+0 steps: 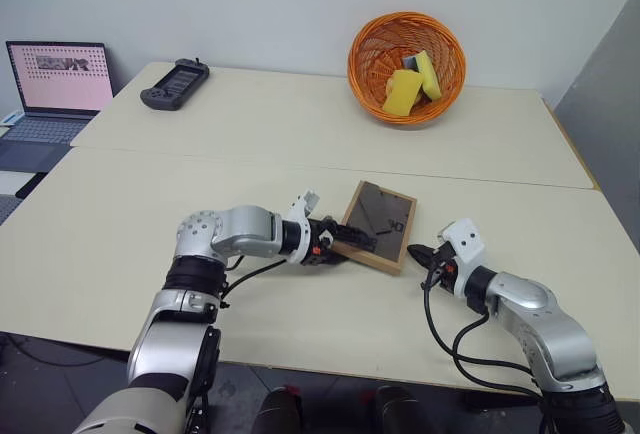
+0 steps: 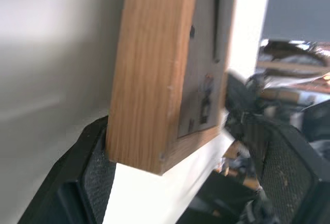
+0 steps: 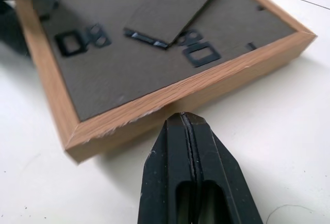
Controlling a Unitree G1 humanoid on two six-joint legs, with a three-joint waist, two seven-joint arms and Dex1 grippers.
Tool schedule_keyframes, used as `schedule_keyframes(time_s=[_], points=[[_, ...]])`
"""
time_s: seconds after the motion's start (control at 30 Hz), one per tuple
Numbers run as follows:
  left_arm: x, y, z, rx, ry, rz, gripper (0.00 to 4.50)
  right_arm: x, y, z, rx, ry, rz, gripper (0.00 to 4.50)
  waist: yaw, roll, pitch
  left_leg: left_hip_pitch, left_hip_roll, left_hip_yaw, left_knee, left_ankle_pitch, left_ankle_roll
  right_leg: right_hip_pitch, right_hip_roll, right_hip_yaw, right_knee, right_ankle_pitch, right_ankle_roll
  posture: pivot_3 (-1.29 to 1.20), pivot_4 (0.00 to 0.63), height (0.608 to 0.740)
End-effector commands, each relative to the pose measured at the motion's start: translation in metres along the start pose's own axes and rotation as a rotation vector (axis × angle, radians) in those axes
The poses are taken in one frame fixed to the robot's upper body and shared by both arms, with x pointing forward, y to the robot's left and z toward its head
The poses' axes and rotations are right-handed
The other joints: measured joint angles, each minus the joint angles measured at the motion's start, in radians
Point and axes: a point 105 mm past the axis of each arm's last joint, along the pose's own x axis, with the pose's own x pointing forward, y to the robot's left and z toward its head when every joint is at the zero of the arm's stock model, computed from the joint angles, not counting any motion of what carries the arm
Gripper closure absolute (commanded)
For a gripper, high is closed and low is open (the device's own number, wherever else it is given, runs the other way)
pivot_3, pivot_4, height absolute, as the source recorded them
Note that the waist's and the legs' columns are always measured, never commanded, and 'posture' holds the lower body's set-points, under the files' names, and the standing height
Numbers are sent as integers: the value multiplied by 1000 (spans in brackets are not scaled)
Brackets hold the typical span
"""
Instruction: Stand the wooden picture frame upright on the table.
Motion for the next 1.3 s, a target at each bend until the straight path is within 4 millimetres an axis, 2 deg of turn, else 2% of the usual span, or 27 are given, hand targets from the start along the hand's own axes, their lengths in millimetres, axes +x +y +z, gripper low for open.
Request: schedule_keyframes(time_s=[0.03,0.23,0.67,0.7,0.83,1.07,1.3], points=[[-4,0,5,-13,0,-33,610,-6,2,11,-25,-39,-1,4500,0,0,0,0,0,0,0,0,0,0,0,0,0,0,0,0,150,740],[-2,8,1,4,31,-12,610,-6,2,11,-20,-41,-4,4500,-1,0,0,0,0,0,-2,0,0,0,0,0,-2,0,0,0,150,740],[-1,7,4,21,37,-20,610,-7,1,11,-8,-42,-9,4500,-1,0,0,0,0,0,-3,0,0,0,0,0,-2,0,0,0,150,740],[-2,6,4,22,36,-25,972,-7,1,11,-7,-42,-9,4500,-1,0,0,0,0,0,-3,0,0,0,0,0,-2,0,0,0,150,740],[-2,5,5,22,34,-35,1637,-7,2,10,-4,-42,-8,4500,-1,0,0,0,0,0,-3,0,0,0,0,0,-2,0,0,0,150,740],[-2,4,4,20,37,-48,3156,-7,4,10,7,-44,-5,4500,-2,0,0,0,0,0,-4,0,0,0,0,-1,-3,0,0,0,150,740],[-2,5,4,20,42,-51,3182,-8,4,10,8,-42,-5,4500,-2,0,0,0,0,0,-5,0,0,0,0,-1,-4,0,0,0,150,740]])
